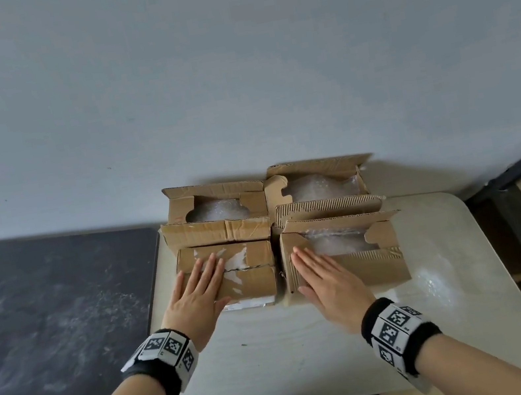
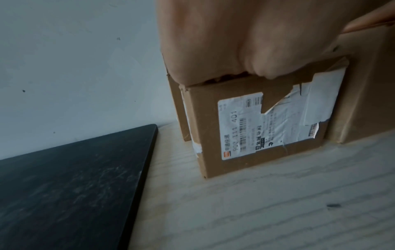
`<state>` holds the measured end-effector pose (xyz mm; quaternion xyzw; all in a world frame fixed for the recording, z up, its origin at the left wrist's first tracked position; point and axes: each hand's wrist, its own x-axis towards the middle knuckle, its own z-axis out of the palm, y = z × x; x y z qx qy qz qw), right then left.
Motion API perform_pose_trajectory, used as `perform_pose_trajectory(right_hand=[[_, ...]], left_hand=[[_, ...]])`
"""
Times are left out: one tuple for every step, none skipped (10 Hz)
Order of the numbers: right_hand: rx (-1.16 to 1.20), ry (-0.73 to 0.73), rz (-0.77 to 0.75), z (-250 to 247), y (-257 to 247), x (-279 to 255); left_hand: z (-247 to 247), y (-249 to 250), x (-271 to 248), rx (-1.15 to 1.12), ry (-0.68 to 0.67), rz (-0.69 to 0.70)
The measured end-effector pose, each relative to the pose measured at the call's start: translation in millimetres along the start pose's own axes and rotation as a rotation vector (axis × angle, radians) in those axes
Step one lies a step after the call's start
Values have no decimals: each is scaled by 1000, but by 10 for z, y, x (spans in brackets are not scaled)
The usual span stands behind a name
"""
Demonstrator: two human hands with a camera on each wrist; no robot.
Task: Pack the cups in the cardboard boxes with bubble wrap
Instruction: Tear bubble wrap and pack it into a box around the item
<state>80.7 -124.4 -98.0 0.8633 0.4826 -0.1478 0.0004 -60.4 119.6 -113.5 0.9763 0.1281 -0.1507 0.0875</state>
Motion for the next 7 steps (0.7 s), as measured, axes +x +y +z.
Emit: perform_pose_trajectory(right_hand=[[29, -26, -37, -17, 66, 42], [31, -31, -47, -76, 98, 90], [-1, -11, -43, -140, 52, 65], [25, 49, -25, -212, -13, 2], [80, 58, 1, -349, -78, -79], [185, 93, -7, -614, -114, -161], [364, 182, -17, -1147, -127, -340]], left_hand=[[-3, 60, -33, -15, -36, -30], [-35, 113, -12, -40, -10, -47], [-13, 107, -42, -48, 56, -43], [-56, 178, -151, -7, 252, -11], [-48, 185, -295, 142, 421, 69], [46, 250, -475, 275, 540, 190], [68, 288, -596, 382, 552, 235]])
